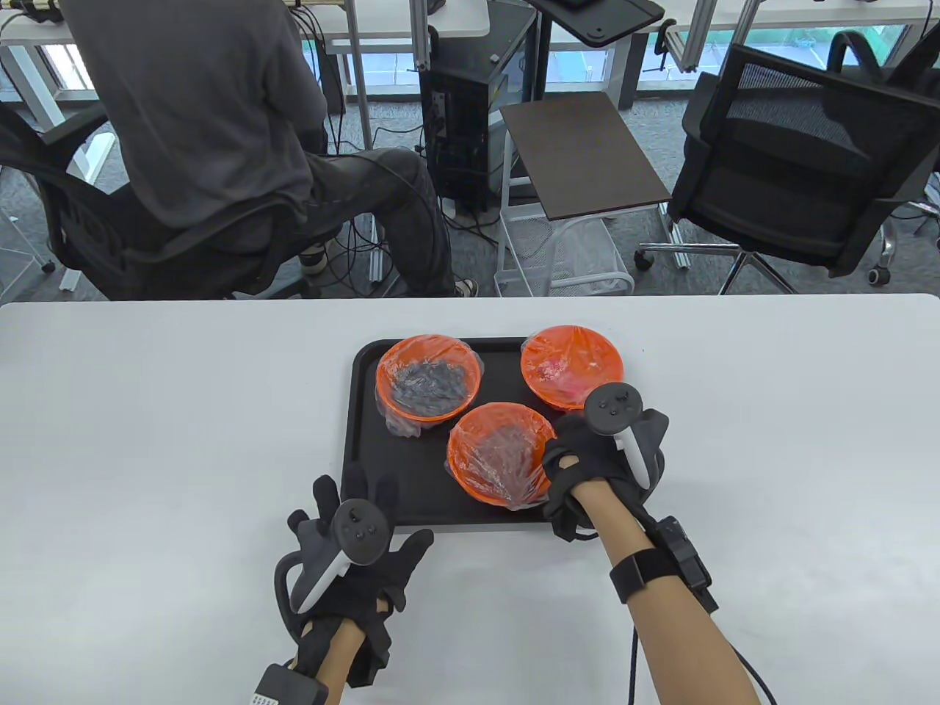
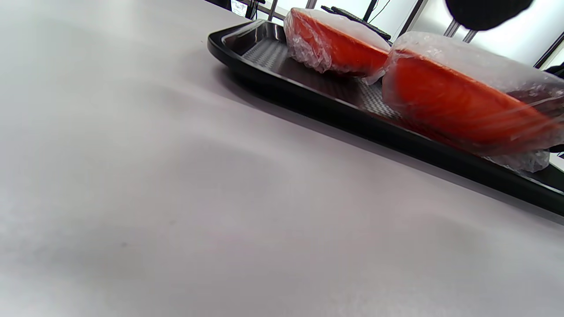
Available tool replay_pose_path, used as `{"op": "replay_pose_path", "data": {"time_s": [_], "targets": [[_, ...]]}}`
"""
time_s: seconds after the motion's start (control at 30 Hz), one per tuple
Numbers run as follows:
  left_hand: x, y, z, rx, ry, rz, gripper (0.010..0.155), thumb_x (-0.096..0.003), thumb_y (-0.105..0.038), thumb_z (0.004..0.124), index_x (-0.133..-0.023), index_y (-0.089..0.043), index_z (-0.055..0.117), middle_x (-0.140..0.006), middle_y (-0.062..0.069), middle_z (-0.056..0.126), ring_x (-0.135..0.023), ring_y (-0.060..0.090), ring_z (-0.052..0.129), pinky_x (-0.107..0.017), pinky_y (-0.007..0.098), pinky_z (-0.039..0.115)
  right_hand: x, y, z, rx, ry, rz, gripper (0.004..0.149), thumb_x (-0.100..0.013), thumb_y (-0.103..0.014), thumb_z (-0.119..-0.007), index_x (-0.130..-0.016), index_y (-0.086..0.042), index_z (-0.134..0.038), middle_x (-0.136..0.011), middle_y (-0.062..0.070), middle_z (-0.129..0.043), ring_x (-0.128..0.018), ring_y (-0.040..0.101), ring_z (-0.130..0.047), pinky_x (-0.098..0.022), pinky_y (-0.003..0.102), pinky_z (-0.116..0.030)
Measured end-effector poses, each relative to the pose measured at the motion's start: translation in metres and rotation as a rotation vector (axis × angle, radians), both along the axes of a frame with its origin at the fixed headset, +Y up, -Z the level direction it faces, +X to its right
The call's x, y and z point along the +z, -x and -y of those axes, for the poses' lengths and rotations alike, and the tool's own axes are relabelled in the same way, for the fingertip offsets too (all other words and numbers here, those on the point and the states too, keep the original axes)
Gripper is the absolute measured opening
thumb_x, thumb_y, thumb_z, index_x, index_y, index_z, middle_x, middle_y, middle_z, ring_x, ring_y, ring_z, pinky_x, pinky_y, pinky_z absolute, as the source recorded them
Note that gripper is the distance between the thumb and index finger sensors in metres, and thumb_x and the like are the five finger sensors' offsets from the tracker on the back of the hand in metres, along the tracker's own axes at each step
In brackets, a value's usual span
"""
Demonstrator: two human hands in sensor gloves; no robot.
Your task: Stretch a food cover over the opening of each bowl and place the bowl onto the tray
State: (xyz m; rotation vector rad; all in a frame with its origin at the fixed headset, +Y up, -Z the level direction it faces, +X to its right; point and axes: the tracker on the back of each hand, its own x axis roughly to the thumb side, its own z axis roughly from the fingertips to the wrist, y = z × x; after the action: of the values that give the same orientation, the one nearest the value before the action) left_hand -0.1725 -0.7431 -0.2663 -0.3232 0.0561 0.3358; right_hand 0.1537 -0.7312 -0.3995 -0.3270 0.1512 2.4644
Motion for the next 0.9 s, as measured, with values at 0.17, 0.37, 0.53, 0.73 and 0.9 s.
{"op": "replay_pose_path", "data": {"time_s": [0.17,0.37,0.53,0.73,0.9], "targets": [[0.0,0.0,-0.001,0.002,0.005,0.003,0.088,-0.0434,-0.082,0.057,-0.116,-0.047,0.021,-0.125,-0.007,0.0,-0.116,0.034,-0.006,-0.075,0.068,0.001,0.0,0.001,0.005,0.003,0.009,0.003,0.052,-0.039,-0.022,-0.098,-0.085,0.002,-0.094,-0.064,0.024,-0.105,-0.035,0.032,-0.119,-0.017,0.024,-0.106],[0.0,0.0,-0.001,0.011,0.012,0.001,0.088,-0.0437,-0.082,0.057,-0.115,-0.047,0.02,-0.125,-0.007,0.0,-0.116,0.034,-0.005,-0.075,0.068,0.002,0.001,-0.002,0.009,-0.005,0.024,0.002,0.052,-0.039,-0.022,-0.097,-0.086,0.001,-0.093,-0.065,0.023,-0.104,-0.037,0.032,-0.119,-0.018,0.024,-0.106],[0.001,0.0,-0.001,0.013,0.024,0.0,0.088,-0.0437,-0.082,0.057,-0.115,-0.047,0.02,-0.125,-0.007,0.0,-0.116,0.035,-0.005,-0.075,0.068,0.002,0.003,-0.006,0.011,-0.061,0.051,0.014,0.053,-0.041,-0.024,-0.096,-0.087,0.001,-0.091,-0.068,0.023,-0.104,-0.04,0.034,-0.119,-0.021,0.026,-0.106],[0.001,0.0,-0.001,0.015,0.03,0.001,0.088,-0.0438,-0.082,0.057,-0.115,-0.047,0.019,-0.125,-0.007,0.0,-0.116,0.035,-0.006,-0.075,0.068,0.001,0.01,-0.02,0.003,-0.176,0.041,0.046,0.065,-0.046,-0.038,-0.09,-0.094,0.005,-0.084,-0.078,0.03,-0.096,-0.05,0.046,-0.112,-0.027,0.036,-0.103],[0.001,-0.001,-0.001,0.013,0.036,0.0,0.088,-0.0439,-0.082,0.056,-0.115,-0.047,0.018,-0.125,-0.007,0.0,-0.116,0.035,-0.006,-0.074,0.068,0.001,0.02,-0.028,-0.024,-0.127,-0.034,0.037,0.069,-0.047,-0.042,-0.088,-0.098,0.004,-0.079,-0.086,0.031,-0.089,-0.06,0.052,-0.105,-0.034,0.049,-0.097]]}}
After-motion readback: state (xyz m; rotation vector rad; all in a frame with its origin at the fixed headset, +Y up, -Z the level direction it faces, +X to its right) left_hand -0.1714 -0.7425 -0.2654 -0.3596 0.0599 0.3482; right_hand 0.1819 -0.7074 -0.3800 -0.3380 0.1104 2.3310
